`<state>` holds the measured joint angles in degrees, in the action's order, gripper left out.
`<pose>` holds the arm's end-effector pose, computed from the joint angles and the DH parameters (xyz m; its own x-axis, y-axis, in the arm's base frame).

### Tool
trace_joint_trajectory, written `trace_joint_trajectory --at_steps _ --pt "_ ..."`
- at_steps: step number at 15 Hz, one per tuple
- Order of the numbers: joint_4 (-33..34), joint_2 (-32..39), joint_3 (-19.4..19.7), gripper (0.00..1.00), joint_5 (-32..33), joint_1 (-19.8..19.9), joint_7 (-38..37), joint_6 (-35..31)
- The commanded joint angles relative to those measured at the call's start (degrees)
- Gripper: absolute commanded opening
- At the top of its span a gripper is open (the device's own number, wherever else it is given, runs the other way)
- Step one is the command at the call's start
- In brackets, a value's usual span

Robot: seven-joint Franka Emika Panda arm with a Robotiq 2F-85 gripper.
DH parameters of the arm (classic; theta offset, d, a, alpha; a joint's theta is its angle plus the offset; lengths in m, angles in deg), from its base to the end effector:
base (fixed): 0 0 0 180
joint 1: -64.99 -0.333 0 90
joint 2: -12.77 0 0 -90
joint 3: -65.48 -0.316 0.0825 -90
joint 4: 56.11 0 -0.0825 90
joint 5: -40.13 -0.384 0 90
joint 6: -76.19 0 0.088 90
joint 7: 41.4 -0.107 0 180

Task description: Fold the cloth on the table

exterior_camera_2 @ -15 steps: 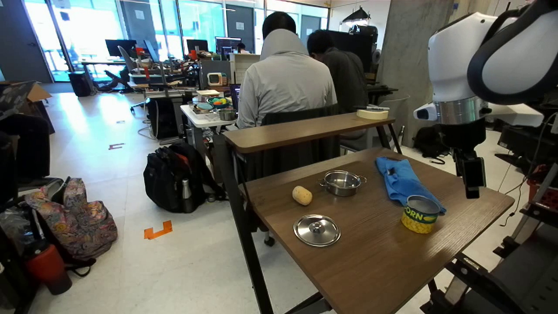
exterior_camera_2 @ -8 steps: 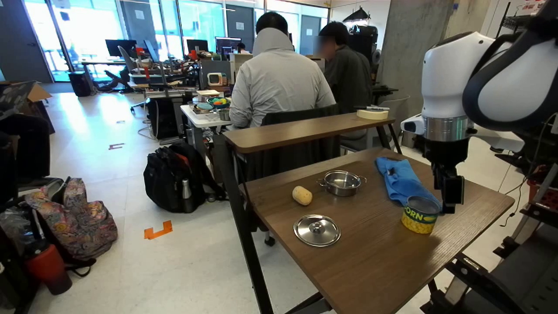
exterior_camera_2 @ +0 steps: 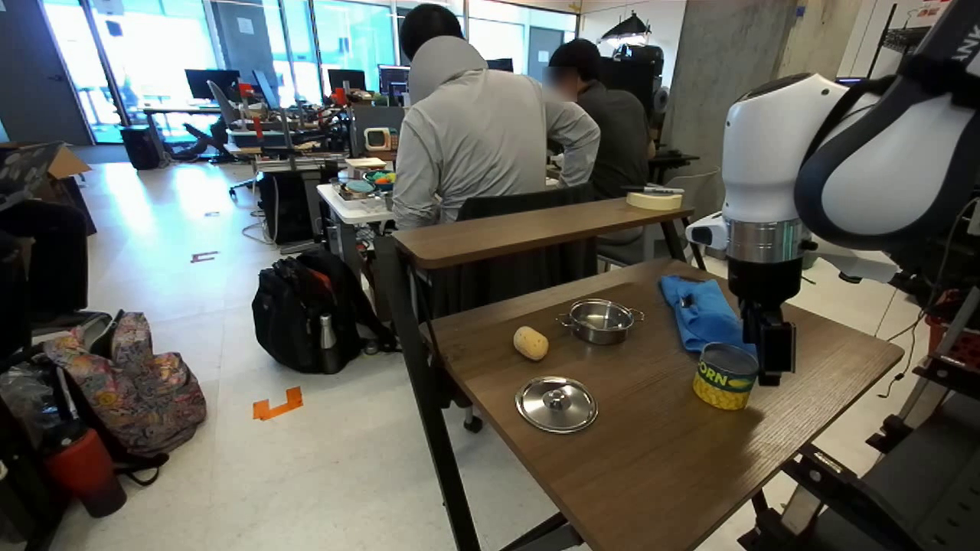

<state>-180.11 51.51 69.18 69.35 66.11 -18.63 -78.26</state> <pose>0.5218 -0.0311 0.0659 0.6809 0.6885 -0.2496 0.7243 -0.6834 0.0909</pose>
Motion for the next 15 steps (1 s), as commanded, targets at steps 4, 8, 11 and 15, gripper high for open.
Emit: trace_joint_trajectory --at_steps 4,8,11,15 --pt "3.75 2.73 0.16 1.00 -0.21 -1.14 0.05 1.95" --pt "1.15 0.03 -1.79 1.00 -0.96 0.49 2.98 1.66" --pt "-2.86 -3.65 -4.34 1.00 -1.46 2.50 7.17 0.38" --pt "-7.74 -7.60 -7.68 1.00 -2.70 6.22 13.58 -0.80"
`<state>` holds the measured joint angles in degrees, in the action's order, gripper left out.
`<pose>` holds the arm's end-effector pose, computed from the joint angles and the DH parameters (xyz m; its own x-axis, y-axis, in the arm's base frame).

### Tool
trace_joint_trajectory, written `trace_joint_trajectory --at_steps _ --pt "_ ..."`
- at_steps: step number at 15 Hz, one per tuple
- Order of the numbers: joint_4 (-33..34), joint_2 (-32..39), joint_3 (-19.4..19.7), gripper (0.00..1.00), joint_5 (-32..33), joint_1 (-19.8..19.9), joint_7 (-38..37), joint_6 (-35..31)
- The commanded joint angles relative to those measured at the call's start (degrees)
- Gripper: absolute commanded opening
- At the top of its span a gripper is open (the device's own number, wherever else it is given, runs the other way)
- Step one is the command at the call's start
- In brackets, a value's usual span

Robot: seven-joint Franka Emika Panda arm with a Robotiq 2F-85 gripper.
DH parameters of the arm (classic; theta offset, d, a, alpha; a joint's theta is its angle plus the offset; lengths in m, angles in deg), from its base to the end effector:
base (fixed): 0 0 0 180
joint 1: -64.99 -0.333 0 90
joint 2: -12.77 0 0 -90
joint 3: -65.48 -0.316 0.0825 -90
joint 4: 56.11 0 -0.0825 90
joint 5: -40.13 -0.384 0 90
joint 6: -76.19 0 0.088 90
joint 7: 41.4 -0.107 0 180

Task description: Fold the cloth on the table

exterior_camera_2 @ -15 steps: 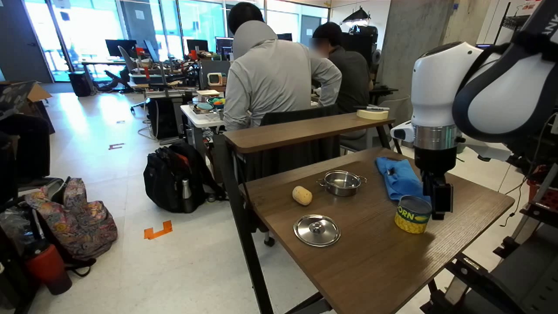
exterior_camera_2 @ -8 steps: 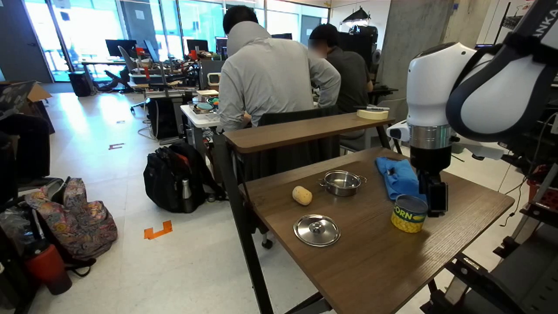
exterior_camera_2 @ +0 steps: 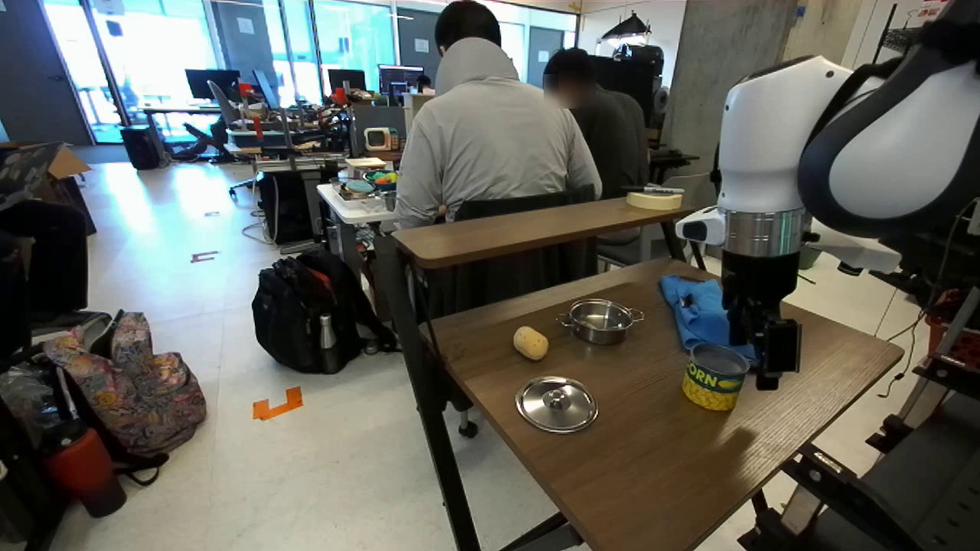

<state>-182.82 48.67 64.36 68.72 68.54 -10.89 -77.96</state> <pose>0.5135 -0.0052 0.0791 0.5673 0.7941 -0.2182 0.8167 -0.5765 0.0258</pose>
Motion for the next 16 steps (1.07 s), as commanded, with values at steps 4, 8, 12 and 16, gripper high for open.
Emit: trace_joint_trajectory --at_steps 4,8,12,16 --pt "-5.71 -5.70 -2.54 1.00 -4.89 5.71 9.46 -0.39" --pt "-2.49 -2.89 -0.86 1.00 -5.97 5.13 9.18 0.35" --pt "-0.29 -1.01 0.06 1.00 -5.57 4.21 8.28 0.12" --pt "2.66 1.27 0.36 1.00 -5.56 4.03 8.25 0.89"
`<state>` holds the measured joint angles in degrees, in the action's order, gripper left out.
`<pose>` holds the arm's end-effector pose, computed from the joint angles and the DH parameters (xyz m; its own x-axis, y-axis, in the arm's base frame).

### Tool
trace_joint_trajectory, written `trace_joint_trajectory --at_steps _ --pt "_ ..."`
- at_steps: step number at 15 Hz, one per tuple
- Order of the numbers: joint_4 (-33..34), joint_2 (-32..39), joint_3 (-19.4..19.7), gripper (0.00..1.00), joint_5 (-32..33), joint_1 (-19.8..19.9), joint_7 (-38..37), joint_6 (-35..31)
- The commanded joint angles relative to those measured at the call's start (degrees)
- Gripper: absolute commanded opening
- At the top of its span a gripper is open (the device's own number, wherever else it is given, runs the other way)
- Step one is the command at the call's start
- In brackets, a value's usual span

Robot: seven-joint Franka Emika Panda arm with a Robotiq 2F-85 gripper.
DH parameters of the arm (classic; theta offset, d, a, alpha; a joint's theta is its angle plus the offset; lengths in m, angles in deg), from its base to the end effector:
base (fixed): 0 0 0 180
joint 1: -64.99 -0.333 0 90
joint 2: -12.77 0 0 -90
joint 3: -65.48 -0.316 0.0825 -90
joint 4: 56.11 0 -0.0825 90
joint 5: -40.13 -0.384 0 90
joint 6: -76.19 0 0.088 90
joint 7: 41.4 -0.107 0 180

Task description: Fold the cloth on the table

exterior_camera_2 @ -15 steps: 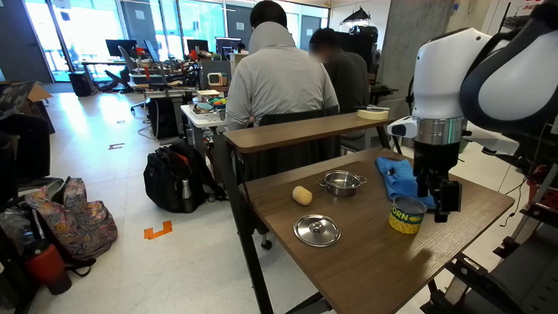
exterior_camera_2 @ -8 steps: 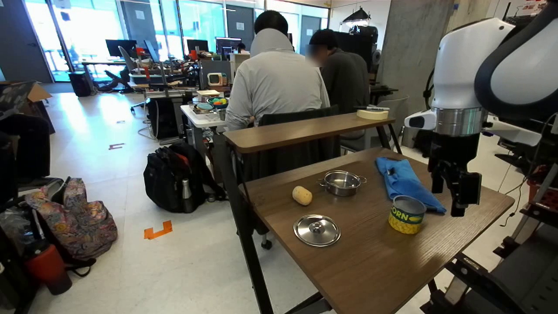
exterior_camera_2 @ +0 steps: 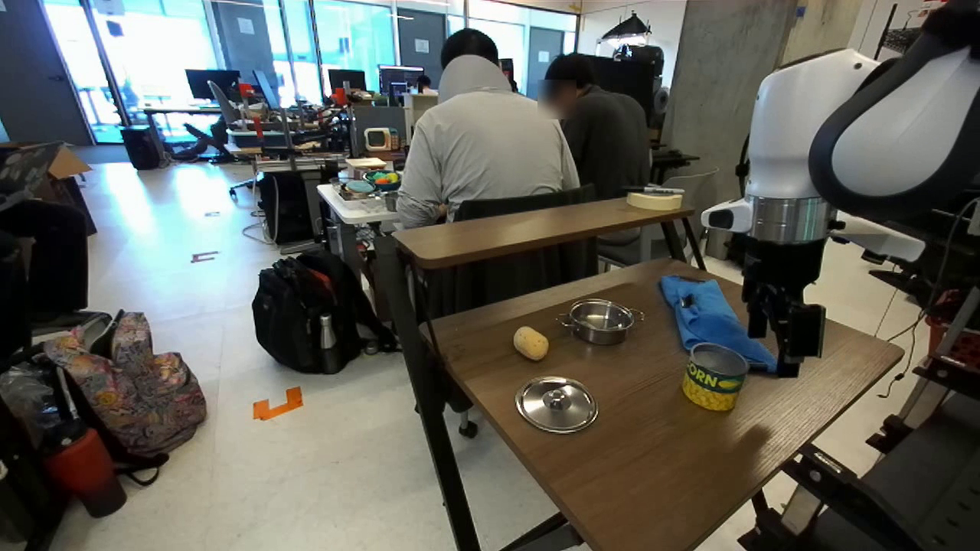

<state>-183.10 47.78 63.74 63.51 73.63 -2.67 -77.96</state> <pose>0.5141 -0.0477 0.0863 0.5856 0.7889 -0.1861 0.8015 -0.5979 -0.0125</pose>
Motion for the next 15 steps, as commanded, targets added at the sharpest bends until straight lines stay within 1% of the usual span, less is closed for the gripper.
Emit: trace_joint_trajectory --at_steps 1,7,12,15 --pt "3.97 2.96 1.04 1.00 -0.45 -1.10 -0.01 1.40" --pt "7.29 5.79 1.44 1.00 0.09 -2.05 -0.47 3.52" --pt "9.70 8.34 3.05 1.00 1.07 -4.48 -2.44 4.14" --pt "11.04 9.82 4.57 1.00 1.94 -6.17 -4.49 3.24"
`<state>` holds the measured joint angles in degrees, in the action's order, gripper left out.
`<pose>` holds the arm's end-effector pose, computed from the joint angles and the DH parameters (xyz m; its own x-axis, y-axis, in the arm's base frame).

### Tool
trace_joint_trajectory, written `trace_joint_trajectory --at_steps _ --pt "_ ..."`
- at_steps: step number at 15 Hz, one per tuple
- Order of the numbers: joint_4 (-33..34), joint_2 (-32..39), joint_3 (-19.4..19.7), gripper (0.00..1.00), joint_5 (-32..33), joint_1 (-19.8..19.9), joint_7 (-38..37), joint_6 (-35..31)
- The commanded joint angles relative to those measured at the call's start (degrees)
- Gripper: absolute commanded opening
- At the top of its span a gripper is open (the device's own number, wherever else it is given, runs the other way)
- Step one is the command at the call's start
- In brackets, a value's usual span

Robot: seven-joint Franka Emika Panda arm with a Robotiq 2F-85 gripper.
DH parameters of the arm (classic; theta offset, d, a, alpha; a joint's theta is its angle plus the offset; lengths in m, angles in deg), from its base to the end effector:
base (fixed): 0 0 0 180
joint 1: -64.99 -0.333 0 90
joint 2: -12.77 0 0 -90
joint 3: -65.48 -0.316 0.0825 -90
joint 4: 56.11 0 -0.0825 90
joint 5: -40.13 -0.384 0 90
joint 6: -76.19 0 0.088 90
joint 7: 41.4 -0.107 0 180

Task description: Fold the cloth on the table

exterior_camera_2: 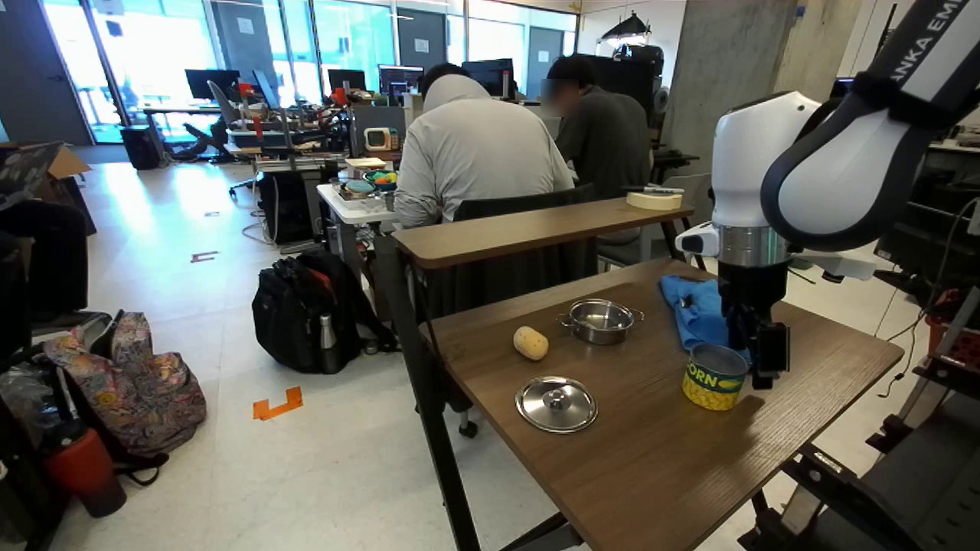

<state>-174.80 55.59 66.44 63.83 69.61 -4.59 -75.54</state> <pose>0.5401 -0.0427 0.0495 0.5790 0.7790 -0.2407 0.8014 -0.5981 -0.0078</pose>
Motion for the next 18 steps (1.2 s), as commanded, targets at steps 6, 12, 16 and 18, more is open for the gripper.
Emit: trace_joint_trajectory --at_steps 6,12,16,18 --pt "3.92 2.39 2.84 0.43 3.93 -4.03 -5.57 2.56" --pt "3.90 2.05 3.19 0.00 5.01 -4.50 -7.80 2.68" --pt "2.64 -0.04 1.89 0.03 3.76 -3.04 -7.53 4.27" --pt "1.82 -1.87 0.75 0.03 2.48 -1.92 -6.05 6.81"
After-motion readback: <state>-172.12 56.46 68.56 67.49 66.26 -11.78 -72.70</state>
